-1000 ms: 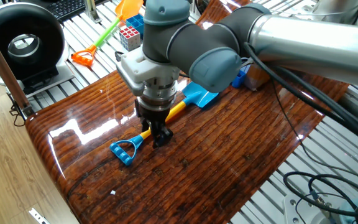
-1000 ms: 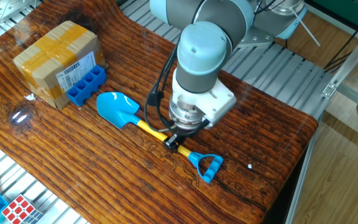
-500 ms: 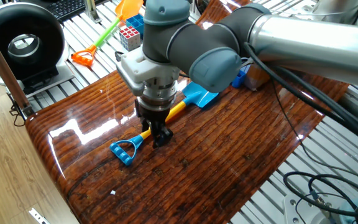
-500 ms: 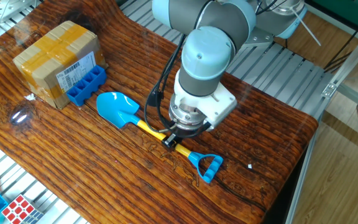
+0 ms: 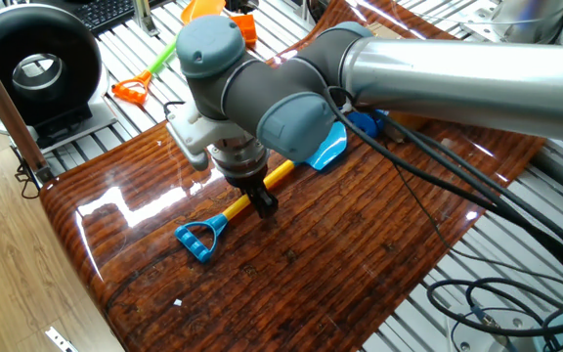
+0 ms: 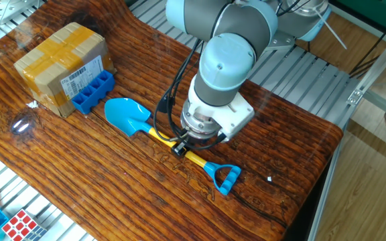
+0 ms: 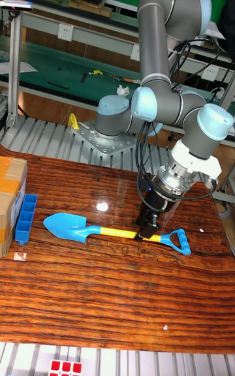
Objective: Use a shovel to scoop up an object
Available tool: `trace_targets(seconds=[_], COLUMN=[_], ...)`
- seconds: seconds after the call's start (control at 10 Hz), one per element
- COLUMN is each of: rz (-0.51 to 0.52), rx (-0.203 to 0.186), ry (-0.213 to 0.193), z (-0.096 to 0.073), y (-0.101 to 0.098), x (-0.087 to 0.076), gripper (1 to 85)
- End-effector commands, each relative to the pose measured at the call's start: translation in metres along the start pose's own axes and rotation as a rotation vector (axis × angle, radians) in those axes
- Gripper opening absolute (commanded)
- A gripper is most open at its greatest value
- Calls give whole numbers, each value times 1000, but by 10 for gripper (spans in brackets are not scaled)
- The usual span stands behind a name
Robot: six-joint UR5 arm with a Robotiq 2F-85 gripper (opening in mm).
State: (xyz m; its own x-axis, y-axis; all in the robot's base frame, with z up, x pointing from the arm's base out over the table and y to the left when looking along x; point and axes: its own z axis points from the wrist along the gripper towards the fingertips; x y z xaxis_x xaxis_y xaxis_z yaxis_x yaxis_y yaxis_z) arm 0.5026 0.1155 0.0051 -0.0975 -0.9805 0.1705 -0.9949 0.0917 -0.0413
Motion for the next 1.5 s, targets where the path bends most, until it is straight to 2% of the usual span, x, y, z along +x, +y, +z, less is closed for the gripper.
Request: trace_targets(seconds=[0.0,0.2,0.7,1.2,1.4], rz=[-3,-4,11,20,30], rx=[6,12,1,-1,0], ry=[1,28,63,78,78], z=[5,5,4,7,8], y=[-4,-7,-8,-5,-5], x=[1,9,24,33,34], gripper=[573,573,573,563,530])
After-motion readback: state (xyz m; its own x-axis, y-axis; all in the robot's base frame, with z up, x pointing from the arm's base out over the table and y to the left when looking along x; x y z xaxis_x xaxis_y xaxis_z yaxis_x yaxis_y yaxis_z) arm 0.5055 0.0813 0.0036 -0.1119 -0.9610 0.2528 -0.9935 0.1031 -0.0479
